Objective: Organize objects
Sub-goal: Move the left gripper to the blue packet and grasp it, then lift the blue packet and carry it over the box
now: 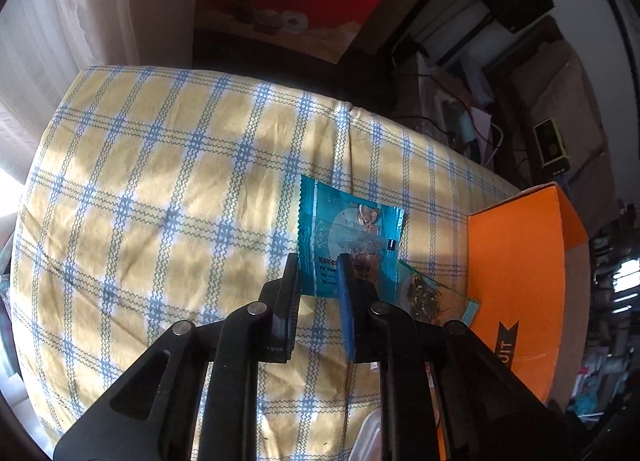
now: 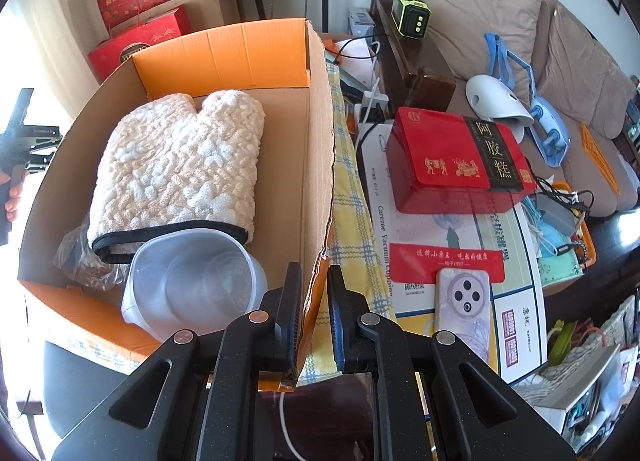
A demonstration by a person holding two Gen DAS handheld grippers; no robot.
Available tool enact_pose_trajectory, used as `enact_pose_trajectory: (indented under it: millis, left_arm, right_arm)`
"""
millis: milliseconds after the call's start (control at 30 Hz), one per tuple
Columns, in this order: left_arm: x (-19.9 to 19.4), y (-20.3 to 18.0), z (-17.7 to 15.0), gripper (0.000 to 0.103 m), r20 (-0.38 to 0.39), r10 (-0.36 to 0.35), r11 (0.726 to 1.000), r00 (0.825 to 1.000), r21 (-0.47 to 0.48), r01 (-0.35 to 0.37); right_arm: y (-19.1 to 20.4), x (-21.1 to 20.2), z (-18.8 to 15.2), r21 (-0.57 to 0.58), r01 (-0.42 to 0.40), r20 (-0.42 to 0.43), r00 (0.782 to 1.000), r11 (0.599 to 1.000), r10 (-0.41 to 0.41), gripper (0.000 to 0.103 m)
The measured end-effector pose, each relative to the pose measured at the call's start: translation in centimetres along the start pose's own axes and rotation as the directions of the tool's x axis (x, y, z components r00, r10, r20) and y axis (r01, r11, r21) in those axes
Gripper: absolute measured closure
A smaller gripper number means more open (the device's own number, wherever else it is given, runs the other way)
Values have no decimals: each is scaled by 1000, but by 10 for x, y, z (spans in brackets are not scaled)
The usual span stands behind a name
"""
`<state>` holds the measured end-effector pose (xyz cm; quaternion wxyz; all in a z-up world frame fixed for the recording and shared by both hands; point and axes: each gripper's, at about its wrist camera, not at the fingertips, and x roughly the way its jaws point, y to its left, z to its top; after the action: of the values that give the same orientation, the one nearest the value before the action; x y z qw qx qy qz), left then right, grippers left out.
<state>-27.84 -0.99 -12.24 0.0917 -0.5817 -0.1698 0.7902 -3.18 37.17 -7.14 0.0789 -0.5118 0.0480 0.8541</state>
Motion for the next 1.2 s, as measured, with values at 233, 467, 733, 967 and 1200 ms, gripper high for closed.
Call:
enact_pose_trajectory:
  millis: [233, 467, 733, 967, 1200]
  left_arm:
    - [-20, -2, -2, 102, 50, -12, 1000, 999, 8, 11]
    - [-65, -26, -16, 103, 118, -74, 994, 990, 93, 63]
    - [-118, -71, -41, 103, 160, -173, 968, 972, 210, 138]
    - [-148, -119, -66, 103, 135, -288, 919, 948, 317, 234]
    - [-149, -154, -89, 103, 72, -364, 872, 929, 378, 313]
  right_arm:
    - [0, 0, 0, 0, 0, 1, 1000, 1000, 0, 92]
    - [0, 1, -1, 2, -3, 1, 1000, 1000, 3, 92]
    - [1, 2, 1, 3, 1, 3, 1000, 1000, -1, 92]
    - [0, 3, 1, 5, -3, -2, 1000, 1000, 3, 92]
    - [2, 5, 1, 6, -5, -3, 1000, 1000, 5, 90]
